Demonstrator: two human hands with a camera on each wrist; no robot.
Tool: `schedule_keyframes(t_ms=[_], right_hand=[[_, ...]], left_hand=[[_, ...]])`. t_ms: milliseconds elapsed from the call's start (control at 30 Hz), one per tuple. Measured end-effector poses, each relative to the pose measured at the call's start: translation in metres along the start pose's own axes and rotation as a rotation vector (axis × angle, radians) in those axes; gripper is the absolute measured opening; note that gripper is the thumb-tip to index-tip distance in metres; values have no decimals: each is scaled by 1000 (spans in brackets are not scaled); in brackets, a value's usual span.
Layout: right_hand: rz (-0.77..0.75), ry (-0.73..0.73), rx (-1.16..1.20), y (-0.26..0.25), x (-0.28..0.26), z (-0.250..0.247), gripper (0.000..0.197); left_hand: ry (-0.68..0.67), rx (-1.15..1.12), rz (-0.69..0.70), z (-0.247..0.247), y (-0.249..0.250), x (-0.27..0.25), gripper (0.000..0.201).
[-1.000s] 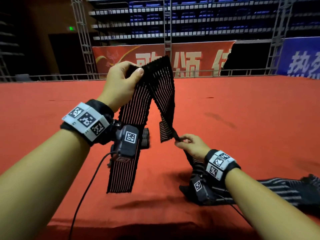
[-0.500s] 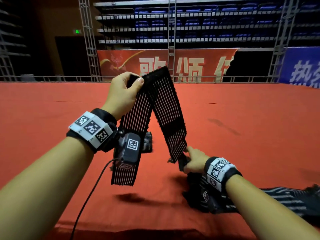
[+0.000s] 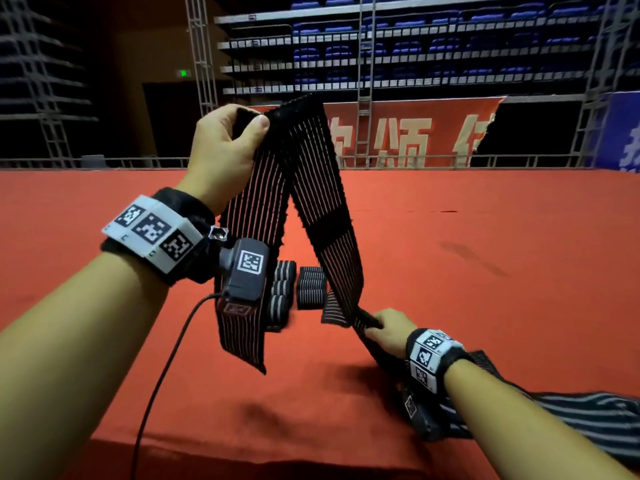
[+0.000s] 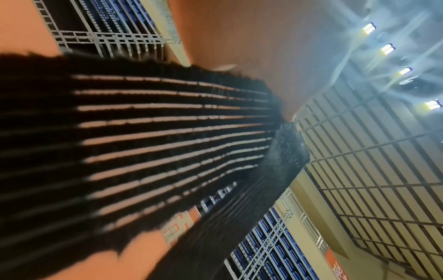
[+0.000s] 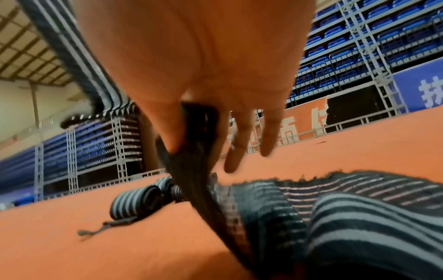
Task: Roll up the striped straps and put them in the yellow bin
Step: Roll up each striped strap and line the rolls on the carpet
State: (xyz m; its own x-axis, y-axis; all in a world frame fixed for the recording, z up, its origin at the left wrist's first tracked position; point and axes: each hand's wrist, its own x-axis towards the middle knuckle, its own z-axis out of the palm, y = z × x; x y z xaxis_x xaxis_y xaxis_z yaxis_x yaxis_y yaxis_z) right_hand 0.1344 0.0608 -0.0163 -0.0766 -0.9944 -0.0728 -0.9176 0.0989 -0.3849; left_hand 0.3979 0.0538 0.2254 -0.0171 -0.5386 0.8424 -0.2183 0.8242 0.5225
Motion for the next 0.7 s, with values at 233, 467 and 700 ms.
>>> schedule_keyframes(t_ms=[233, 467, 700], right_hand=[[24, -35, 133, 4, 3, -4, 72], [-431, 460, 913, -83, -25, -96, 65], [-663, 546, 906, -118, -45, -145, 8]], left_hand=[[-35, 53, -20, 2, -10, -11, 11], [-229, 17, -112, 21, -18, -35, 11], [-377, -89, -215, 26, -14, -54, 14]])
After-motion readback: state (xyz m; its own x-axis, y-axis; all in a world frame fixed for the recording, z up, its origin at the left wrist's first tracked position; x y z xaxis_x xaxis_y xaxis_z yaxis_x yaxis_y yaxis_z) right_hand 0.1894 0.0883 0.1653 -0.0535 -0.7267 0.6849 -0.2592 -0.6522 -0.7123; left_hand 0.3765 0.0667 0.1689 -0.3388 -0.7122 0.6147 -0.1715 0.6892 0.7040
